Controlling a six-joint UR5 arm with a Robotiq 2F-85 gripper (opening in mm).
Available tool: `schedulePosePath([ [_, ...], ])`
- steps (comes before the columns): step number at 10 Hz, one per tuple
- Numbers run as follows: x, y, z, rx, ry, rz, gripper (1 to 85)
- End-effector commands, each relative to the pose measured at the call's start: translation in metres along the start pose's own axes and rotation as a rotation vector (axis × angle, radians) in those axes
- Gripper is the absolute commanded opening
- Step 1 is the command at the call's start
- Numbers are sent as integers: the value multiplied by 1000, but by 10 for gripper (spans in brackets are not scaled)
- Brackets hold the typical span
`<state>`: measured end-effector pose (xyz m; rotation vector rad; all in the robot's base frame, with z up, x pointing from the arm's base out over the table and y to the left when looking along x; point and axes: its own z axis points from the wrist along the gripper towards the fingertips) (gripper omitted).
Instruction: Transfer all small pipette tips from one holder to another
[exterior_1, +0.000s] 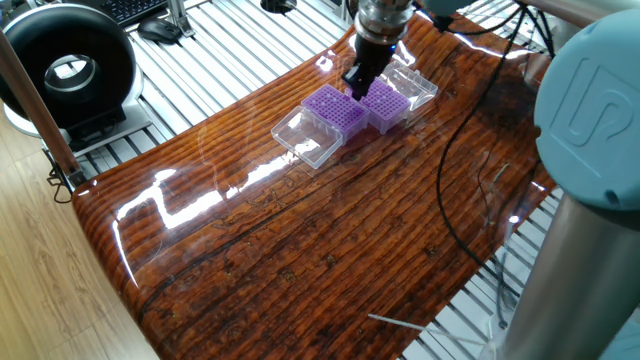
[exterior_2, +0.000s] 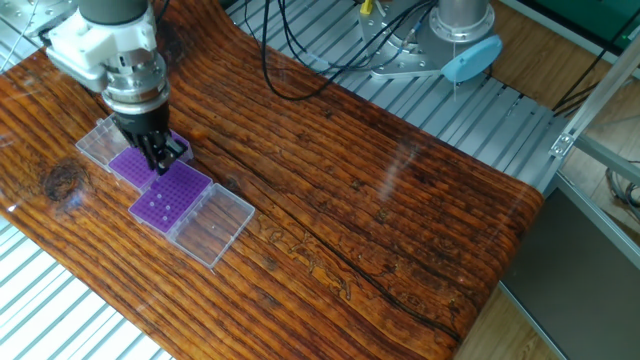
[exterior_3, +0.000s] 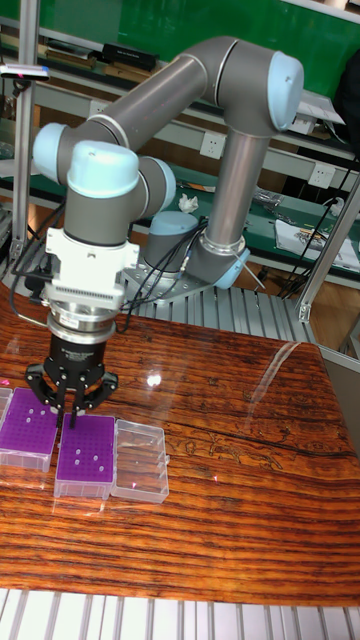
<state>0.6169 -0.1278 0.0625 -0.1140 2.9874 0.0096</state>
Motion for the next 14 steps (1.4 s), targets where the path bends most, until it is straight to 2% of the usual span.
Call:
schedulePosePath([
  [1, -15, 11, 3, -6, -9, 15, 220],
  [2, -18, 10, 3, 15, -9, 8, 220],
  [7, -27, 17, 13, 26, -23, 8, 233],
  [11, -26, 16, 14, 45, -20, -7, 233],
  [14, -20, 21, 13, 40, -13, -12, 230],
])
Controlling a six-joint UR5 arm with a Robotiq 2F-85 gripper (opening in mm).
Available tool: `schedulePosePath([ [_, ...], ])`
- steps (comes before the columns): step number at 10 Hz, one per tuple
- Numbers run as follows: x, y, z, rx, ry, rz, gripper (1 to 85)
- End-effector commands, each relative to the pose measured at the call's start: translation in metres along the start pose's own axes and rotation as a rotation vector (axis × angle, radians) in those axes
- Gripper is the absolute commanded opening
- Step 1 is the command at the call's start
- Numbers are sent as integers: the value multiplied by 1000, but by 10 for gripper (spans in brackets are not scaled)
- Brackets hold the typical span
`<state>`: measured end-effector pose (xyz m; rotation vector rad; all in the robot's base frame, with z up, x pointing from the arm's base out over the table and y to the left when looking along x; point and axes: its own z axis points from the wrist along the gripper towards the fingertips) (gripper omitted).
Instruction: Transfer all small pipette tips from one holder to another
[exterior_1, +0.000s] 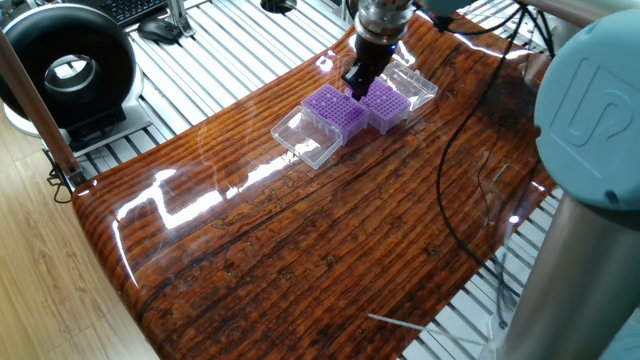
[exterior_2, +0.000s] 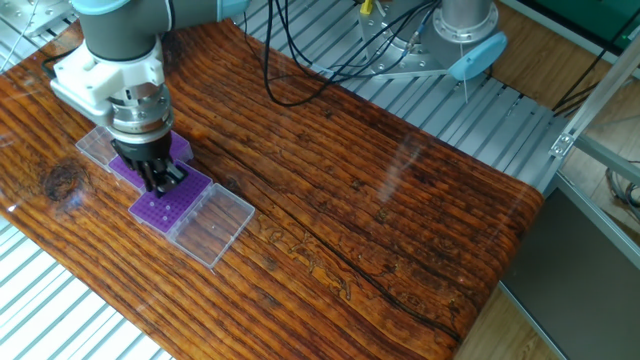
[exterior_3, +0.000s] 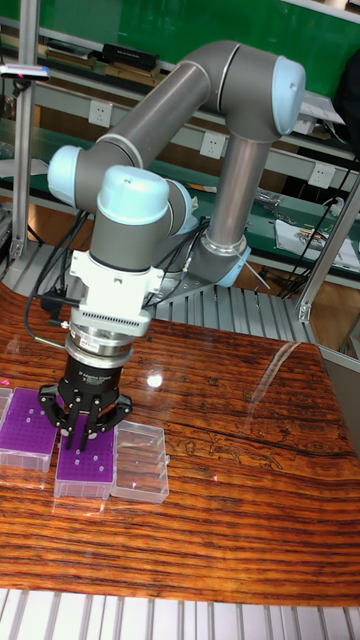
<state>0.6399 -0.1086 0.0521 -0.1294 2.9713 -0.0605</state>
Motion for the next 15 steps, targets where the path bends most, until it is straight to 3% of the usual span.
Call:
schedulePosePath([
  [1, 4, 4, 0, -7, 0, 2, 227],
  [2, 5, 5, 1, -11, 0, 3, 227],
  [3, 6, 14, 1, -54, 1, 22, 223],
  [15, 4, 4, 4, -36, 15, 3, 223],
])
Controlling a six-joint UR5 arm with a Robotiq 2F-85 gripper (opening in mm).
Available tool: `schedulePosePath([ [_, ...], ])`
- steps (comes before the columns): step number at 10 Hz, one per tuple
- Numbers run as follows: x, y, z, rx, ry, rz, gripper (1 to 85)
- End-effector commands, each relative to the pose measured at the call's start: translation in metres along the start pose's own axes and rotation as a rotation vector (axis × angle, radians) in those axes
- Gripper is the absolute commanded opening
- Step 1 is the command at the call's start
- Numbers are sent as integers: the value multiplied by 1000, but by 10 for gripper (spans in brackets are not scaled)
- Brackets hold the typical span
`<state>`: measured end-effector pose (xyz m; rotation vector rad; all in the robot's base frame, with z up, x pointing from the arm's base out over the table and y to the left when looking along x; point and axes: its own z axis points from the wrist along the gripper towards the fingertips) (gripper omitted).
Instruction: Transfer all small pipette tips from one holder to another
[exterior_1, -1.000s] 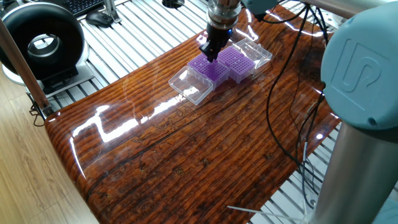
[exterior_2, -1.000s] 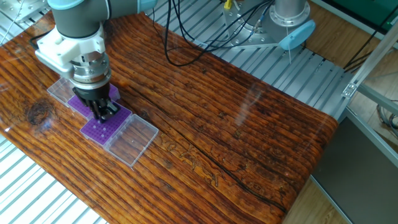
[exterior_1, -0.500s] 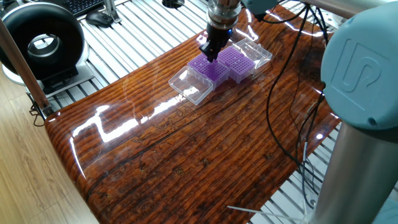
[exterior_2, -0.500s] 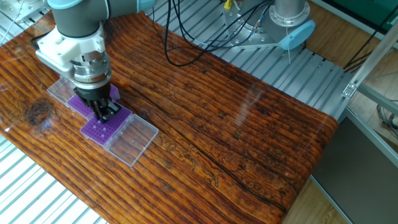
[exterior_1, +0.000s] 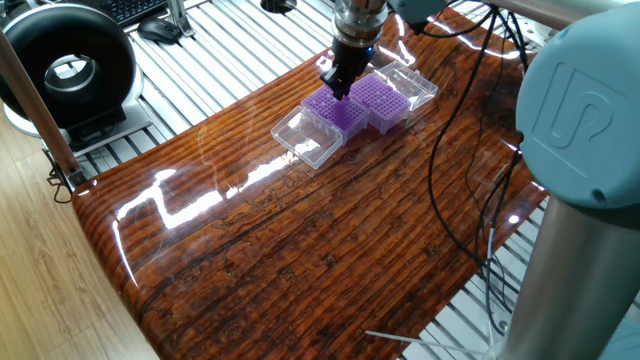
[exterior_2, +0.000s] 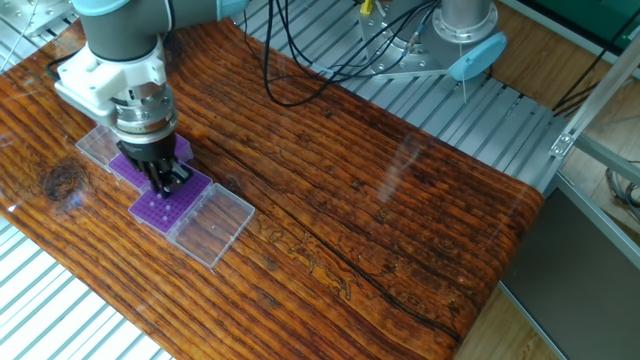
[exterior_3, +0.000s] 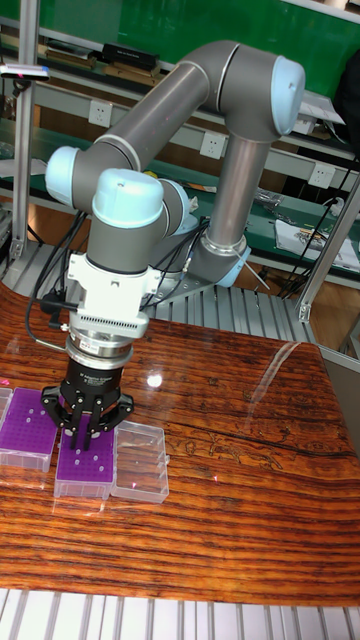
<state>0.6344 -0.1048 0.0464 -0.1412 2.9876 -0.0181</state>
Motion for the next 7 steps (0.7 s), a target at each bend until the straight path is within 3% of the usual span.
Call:
schedulePosePath([
  [1, -2, -1, -1, -6, 1, 9, 223],
  [7, -6, 1, 0, -6, 1, 7, 223],
])
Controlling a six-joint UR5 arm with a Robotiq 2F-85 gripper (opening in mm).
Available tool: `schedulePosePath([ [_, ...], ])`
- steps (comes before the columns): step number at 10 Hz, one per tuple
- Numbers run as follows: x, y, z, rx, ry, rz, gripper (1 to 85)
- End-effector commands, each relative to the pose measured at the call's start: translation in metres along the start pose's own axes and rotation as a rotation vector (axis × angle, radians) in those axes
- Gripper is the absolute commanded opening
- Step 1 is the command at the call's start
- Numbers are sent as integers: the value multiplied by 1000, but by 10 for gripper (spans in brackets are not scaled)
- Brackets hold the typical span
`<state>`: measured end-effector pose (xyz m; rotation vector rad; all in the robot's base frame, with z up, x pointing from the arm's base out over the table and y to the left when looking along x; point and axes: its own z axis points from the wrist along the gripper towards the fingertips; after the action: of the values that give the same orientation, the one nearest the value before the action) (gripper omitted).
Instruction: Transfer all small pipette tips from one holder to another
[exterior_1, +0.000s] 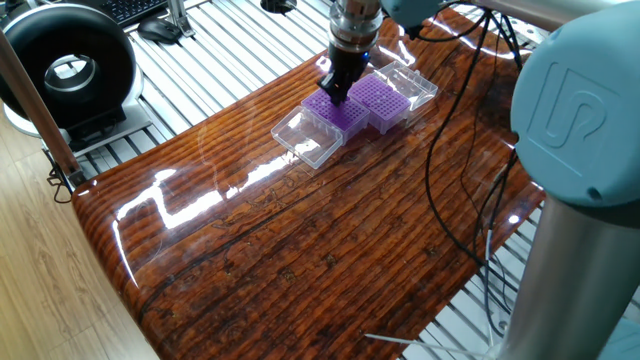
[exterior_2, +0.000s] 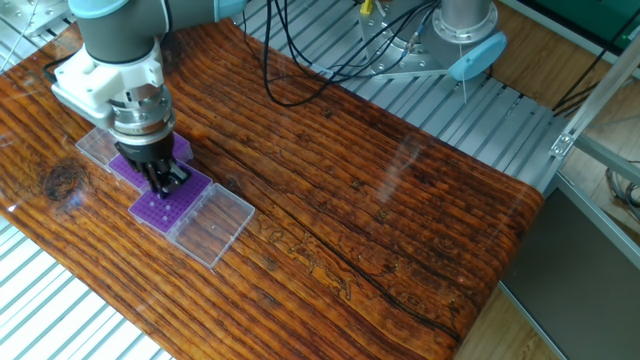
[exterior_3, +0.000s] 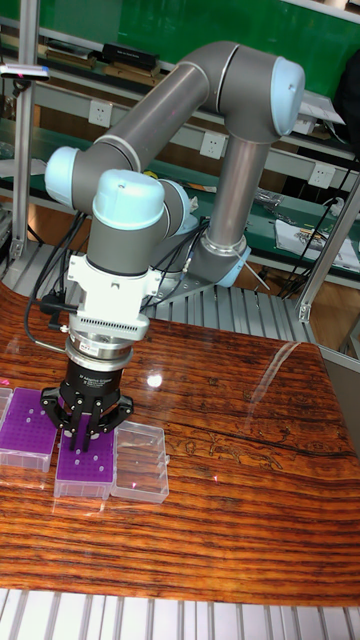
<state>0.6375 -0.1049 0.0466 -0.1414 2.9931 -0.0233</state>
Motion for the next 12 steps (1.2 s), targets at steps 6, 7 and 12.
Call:
schedulePosePath([
  [6, -4, 1, 0, -8, 0, 7, 223],
  [7, -5, 1, 0, -7, 0, 7, 223],
  [12, -6, 1, 3, -10, 0, 12, 210],
])
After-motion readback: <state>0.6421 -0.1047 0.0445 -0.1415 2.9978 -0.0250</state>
